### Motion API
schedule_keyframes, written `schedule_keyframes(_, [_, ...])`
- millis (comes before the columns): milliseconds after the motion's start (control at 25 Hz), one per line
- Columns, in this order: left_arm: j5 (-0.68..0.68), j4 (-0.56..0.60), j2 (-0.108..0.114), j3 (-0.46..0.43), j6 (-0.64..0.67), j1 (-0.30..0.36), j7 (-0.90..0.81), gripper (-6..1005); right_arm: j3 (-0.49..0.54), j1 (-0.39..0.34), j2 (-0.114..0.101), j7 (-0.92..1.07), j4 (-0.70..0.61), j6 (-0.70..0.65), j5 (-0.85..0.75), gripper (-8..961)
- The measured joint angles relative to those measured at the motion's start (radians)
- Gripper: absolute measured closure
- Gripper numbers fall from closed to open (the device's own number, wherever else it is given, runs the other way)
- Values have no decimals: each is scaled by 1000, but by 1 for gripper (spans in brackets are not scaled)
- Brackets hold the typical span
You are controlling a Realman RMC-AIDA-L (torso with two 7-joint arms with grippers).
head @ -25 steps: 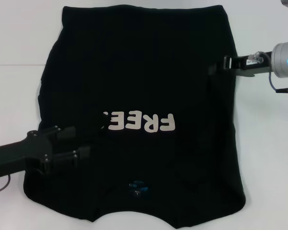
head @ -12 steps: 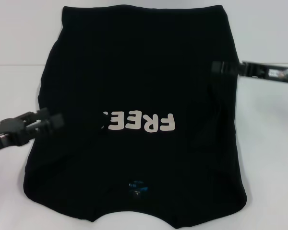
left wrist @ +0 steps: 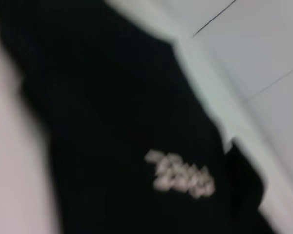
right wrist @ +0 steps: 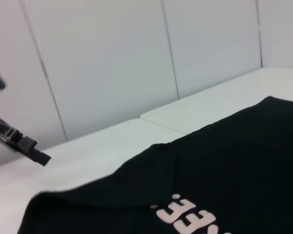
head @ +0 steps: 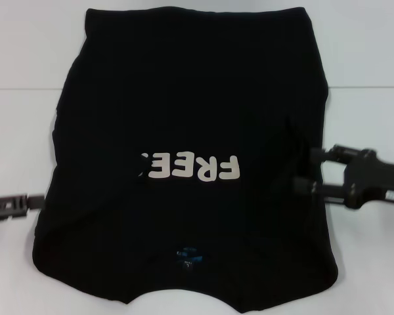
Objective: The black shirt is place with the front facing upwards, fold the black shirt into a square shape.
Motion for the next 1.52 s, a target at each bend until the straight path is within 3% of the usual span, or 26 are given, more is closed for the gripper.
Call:
schedule_keyframes(200, [149,55,2,43,1,-31,-123,199,-2,-47,59,-191,0,26,-20,118])
schedule_keyframes(280, [190,60,0,74,-8,-48,-145,200,-1,-53,69,-213,2,40,-24,118])
schedule_keyframes(840, [219,84,-47,210,-155,-76,-200,208,8,-63,68,-210,12,38,-24,122])
schedule_keyframes(1320, [222,113,-75,277,-183,-93,-222,214,8,-59,64,-170,8,32,-24,123])
schedule_keyframes(1440, [222,158,-97,316,-183,-83,-208,275,8,-59,62,-162,5,31,-23,123])
schedule_keyframes(1520, [222,158,-100,338,-183,-84,-204,315,9,-62,62,-162,3,30,-22,124])
